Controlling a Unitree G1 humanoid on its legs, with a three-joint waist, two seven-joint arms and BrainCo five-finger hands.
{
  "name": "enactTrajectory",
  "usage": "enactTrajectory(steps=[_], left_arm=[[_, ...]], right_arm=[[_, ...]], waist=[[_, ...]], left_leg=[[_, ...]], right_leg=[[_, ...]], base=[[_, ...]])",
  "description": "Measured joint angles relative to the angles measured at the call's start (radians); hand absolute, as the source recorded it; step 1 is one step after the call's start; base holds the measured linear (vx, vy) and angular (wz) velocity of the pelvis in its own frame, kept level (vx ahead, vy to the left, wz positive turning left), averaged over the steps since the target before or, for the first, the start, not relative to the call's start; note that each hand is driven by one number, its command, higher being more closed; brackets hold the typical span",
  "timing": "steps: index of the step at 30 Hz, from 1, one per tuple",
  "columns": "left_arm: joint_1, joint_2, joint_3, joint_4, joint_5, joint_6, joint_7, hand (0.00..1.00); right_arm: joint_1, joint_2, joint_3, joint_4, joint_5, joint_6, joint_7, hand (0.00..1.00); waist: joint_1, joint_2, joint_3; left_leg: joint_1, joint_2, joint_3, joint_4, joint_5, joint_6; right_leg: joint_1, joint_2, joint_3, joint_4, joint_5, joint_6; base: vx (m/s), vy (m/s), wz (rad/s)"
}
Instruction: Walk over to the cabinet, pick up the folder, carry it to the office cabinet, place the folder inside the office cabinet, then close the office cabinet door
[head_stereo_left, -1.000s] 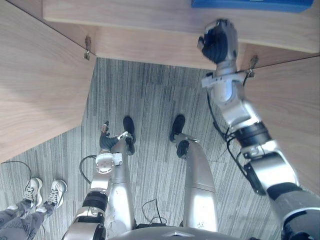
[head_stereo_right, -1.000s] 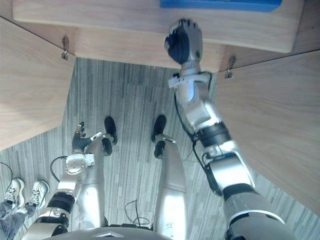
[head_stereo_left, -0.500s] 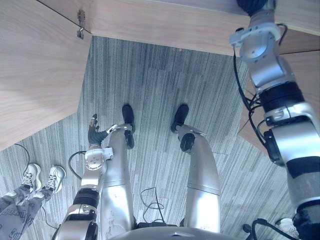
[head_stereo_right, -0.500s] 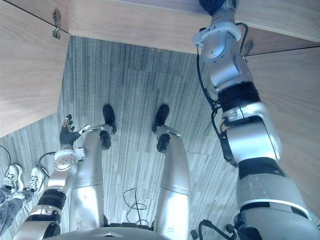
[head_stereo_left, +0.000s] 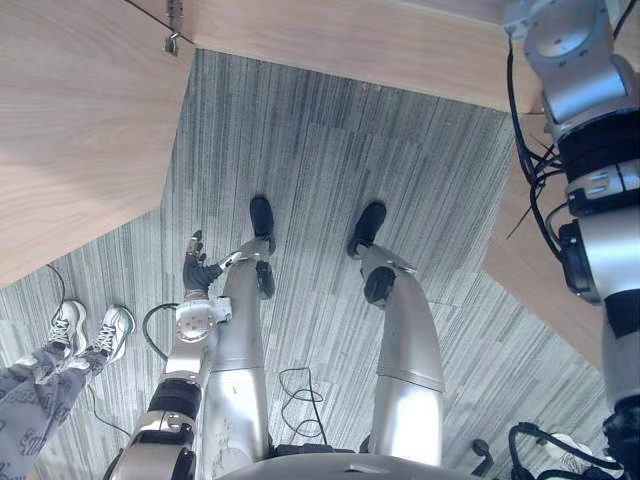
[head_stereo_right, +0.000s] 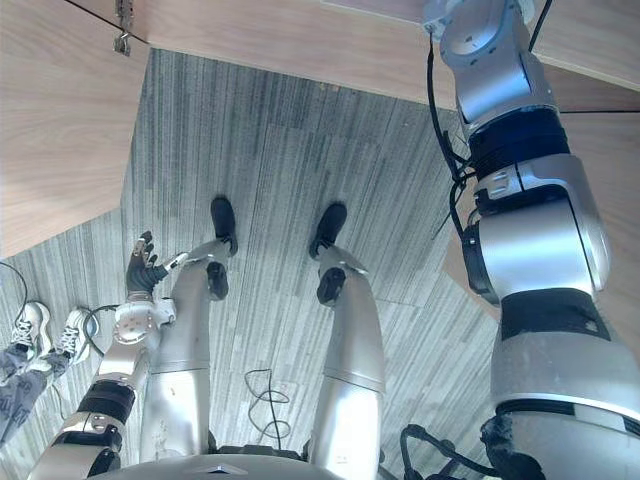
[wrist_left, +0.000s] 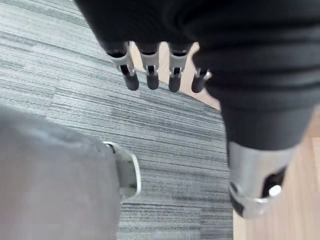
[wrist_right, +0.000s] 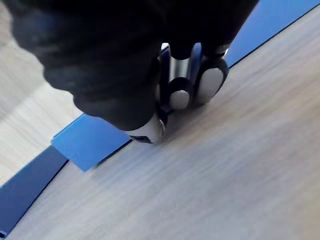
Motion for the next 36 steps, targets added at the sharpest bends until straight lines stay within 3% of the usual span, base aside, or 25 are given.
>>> enactTrajectory(steps=[5, 15, 23, 28, 32, 36], left_arm=[[0.017, 0.0, 0.0, -0.004, -0.02, -0.005, 0.0, 0.0], [0.024, -0.028, 0.001, -0.039, -0.029, -0.006, 0.003, 0.0], [0.024, -0.052, 0.027, -0.043, -0.029, -0.006, 0.013, 0.0], [0.022, -0.065, 0.04, -0.039, -0.029, 0.014, 0.014, 0.0], [0.022, -0.093, 0.038, -0.024, -0.026, 0.038, 0.014, 0.0], [0.028, -0.112, 0.04, -0.005, 0.012, 0.052, 0.012, 0.0]], right_arm=[[-0.024, -0.011, 0.0, 0.029, 0.086, -0.011, 0.001, 1.0], [-0.053, -0.03, -0.044, 0.069, 0.215, -0.003, 0.021, 1.0], [-0.045, 0.021, -0.182, 0.058, 0.278, 0.013, -0.011, 1.0], [0.087, 0.071, -0.276, -0.187, 0.28, 0.01, -0.054, 1.0], [0.319, 0.14, -0.35, -0.547, 0.258, 0.004, -0.097, 1.0], [0.567, 0.241, -0.356, -0.87, 0.153, -0.042, -0.118, 1.0]], waist=[[-0.009, 0.0, 0.0], [0.019, 0.003, 0.001], [0.02, 0.013, 0.006], [0.013, 0.013, 0.006], [0.001, 0.014, 0.005], [-0.011, 0.013, 0.005]], left_leg=[[0.018, -0.002, 0.025, -0.08, 0.056, -0.002], [0.029, 0.011, 0.047, -0.145, 0.128, 0.0], [0.031, 0.049, 0.052, -0.048, 0.079, 0.006], [0.064, 0.076, 0.069, 0.0, 0.044, 0.011], [0.132, 0.092, 0.072, 0.021, 0.016, 0.009], [0.242, 0.094, 0.095, 0.01, -0.012, 0.013]], right_leg=[[0.002, -0.016, -0.018, -0.022, 0.012, -0.01], [0.002, -0.015, -0.043, -0.056, 0.039, -0.027], [0.037, 0.015, -0.03, -0.057, 0.051, -0.024], [0.072, 0.038, -0.009, -0.056, 0.055, -0.019], [0.149, 0.054, -0.005, -0.068, 0.052, -0.013], [0.247, 0.062, 0.016, -0.094, 0.042, 0.005]], base=[[-0.01, -0.01, 0.21], [-0.04, -0.029, 0.07], [-0.03, -0.014, -0.18], [-0.03, -0.026, -0.23], [0.0, -0.034, -0.14], [0.01, -0.022, -0.1]])
